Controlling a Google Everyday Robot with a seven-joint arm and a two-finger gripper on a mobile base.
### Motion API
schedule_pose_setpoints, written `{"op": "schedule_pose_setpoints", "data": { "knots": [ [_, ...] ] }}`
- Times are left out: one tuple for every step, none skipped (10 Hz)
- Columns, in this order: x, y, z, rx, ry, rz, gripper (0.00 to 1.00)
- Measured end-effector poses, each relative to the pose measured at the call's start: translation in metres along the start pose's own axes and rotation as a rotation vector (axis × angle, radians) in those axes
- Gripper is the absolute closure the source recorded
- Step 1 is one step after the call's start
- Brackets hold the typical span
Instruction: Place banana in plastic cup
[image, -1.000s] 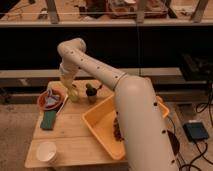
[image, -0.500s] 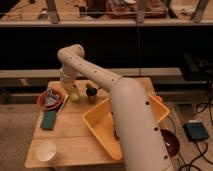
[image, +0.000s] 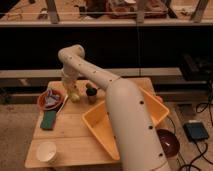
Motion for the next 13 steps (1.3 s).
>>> {"op": "schedule_pose_setpoints", "data": {
  "knots": [
    [0.002, 0.001, 0.000, -0.003, -0.001, 0.006, 0.61],
    [0.003, 0.003, 0.001, -0.003, -0.001, 0.013, 0.51],
    [0.004, 0.005, 0.002, -0.002, 0.000, 0.021, 0.40],
    [0.004, 0.006, 0.002, 0.000, 0.000, 0.028, 0.29],
    [0.004, 0.007, 0.003, 0.001, 0.000, 0.031, 0.23],
    [0.004, 0.007, 0.005, 0.003, 0.001, 0.033, 0.20],
    [0.003, 0.008, 0.005, 0.010, 0.002, 0.037, 0.20],
    [0.003, 0.010, 0.004, 0.016, 0.004, 0.036, 0.20],
    [0.002, 0.012, 0.003, 0.020, 0.005, 0.035, 0.20],
    [0.003, 0.010, 0.002, 0.026, 0.005, 0.032, 0.20],
    [0.004, 0.008, 0.003, 0.028, 0.004, 0.031, 0.20],
    [0.006, 0.006, 0.000, 0.030, 0.008, 0.034, 0.20],
    [0.007, 0.008, -0.006, 0.033, 0.019, 0.055, 0.20]
  ]
}}
